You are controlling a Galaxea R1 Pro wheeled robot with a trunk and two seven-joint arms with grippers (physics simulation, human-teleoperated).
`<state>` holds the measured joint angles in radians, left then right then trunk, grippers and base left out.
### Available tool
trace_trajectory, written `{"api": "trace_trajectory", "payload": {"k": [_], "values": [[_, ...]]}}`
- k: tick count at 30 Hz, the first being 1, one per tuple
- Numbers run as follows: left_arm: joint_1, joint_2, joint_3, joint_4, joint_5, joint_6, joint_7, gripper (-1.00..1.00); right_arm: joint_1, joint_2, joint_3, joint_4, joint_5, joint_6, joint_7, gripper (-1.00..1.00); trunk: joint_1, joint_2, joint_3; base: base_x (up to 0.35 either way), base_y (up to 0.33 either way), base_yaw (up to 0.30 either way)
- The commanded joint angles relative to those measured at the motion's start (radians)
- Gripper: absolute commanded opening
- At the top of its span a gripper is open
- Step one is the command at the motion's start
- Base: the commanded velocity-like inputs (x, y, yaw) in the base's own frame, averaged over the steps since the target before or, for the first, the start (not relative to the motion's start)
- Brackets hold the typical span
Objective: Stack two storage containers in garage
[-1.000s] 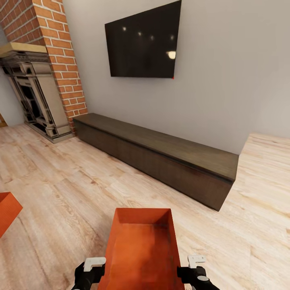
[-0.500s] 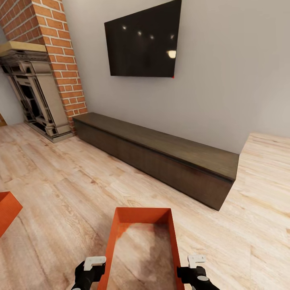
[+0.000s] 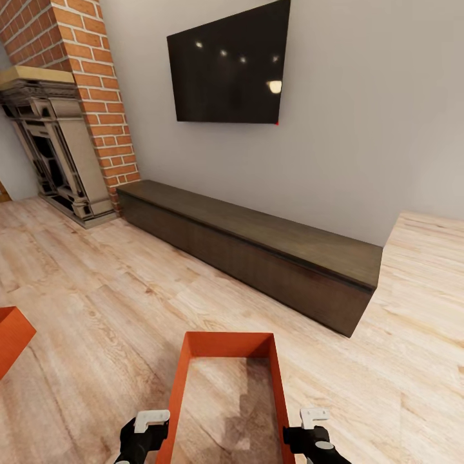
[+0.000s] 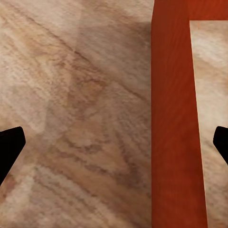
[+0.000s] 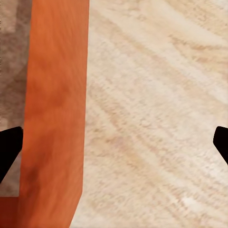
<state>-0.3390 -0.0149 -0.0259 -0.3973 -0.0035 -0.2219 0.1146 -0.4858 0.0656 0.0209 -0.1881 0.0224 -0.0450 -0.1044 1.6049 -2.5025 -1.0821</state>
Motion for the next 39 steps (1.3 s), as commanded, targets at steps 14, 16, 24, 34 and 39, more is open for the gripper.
{"api": "trace_trajectory", "payload": {"k": [14,16,24,34,39], "values": [[0.0,-0.009,-0.005,0.057,0.004,-0.004,0.002,1.0,-0.001,0.0,0.002,0.001,0.002,-0.003,-0.005,1.0,0.0,0.0,-0.001,0.0,0.0,0.0],[-0.001,-0.012,-0.005,0.058,0.004,-0.004,0.002,1.0,-0.001,0.0,0.002,0.001,0.002,-0.003,-0.005,1.0,0.0,0.0,-0.001,0.0,0.0,0.0],[0.0,-0.02,-0.005,0.058,0.003,-0.004,0.002,1.0,-0.001,0.0,0.002,0.001,0.002,-0.003,-0.005,1.0,0.0,0.0,-0.001,0.0,0.0,0.0],[0.0,-0.02,-0.005,0.057,0.003,-0.004,0.002,1.0,-0.001,0.0,0.002,0.001,0.002,-0.003,-0.005,1.0,0.0,0.0,-0.001,0.0,0.0,0.0],[0.0,-0.02,-0.004,0.056,0.003,-0.004,0.002,1.0,-0.001,0.0,0.002,0.001,0.002,-0.003,-0.005,1.0,0.0,0.0,-0.001,0.0,0.0,0.0]]}}
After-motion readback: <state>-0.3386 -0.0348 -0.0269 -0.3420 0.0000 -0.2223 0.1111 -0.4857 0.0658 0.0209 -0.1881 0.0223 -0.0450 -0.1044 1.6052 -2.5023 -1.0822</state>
